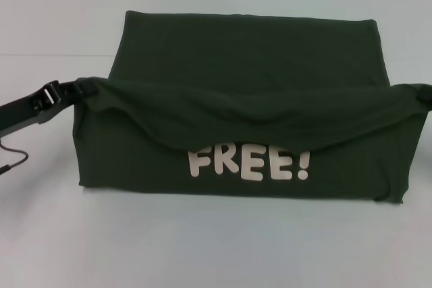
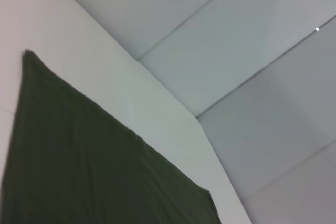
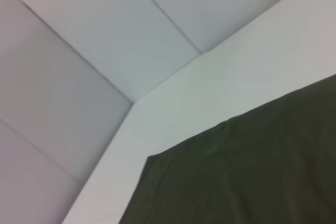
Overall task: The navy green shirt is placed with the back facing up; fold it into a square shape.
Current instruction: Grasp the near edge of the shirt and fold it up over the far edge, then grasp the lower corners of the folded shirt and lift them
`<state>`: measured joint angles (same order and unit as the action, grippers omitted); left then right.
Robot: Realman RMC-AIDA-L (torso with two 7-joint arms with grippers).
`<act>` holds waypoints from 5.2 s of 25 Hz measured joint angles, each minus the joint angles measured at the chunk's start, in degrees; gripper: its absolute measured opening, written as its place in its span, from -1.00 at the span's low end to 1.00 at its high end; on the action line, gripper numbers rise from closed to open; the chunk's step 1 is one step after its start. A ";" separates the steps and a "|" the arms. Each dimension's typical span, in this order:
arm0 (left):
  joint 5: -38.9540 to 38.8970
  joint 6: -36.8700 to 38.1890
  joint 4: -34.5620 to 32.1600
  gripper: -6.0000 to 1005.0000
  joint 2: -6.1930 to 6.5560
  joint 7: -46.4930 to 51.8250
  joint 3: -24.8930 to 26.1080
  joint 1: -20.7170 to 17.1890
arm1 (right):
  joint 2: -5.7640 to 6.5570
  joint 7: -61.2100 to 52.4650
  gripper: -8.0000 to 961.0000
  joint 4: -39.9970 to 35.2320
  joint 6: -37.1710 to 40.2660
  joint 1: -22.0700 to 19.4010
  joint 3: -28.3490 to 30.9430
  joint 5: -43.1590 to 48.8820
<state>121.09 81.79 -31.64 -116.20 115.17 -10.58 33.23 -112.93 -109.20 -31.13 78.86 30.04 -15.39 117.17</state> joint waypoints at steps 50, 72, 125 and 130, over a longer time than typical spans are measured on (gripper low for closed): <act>-7.63 -35.89 6.79 -0.91 -7.70 -18.54 -1.70 10.61 | -4.96 3.57 -0.93 1.15 -27.61 7.95 -4.91 -0.18; -14.25 -33.45 11.68 0.15 -5.91 -14.38 -2.58 6.49 | -4.33 0.98 -0.13 1.21 -26.40 4.58 -10.04 -5.06; 7.60 -23.24 0.02 0.78 -5.18 -1.63 -12.10 0.51 | -2.76 7.77 0.97 1.43 -6.71 -0.58 -11.38 -7.13; 7.96 -22.42 -0.02 0.76 -5.18 -1.51 -12.09 0.51 | -2.82 7.77 0.97 1.43 -6.71 -0.47 -11.42 -7.13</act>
<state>129.05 59.37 -31.66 -121.38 113.67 -22.67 33.74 -115.75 -101.42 -29.70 72.16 29.56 -26.81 110.04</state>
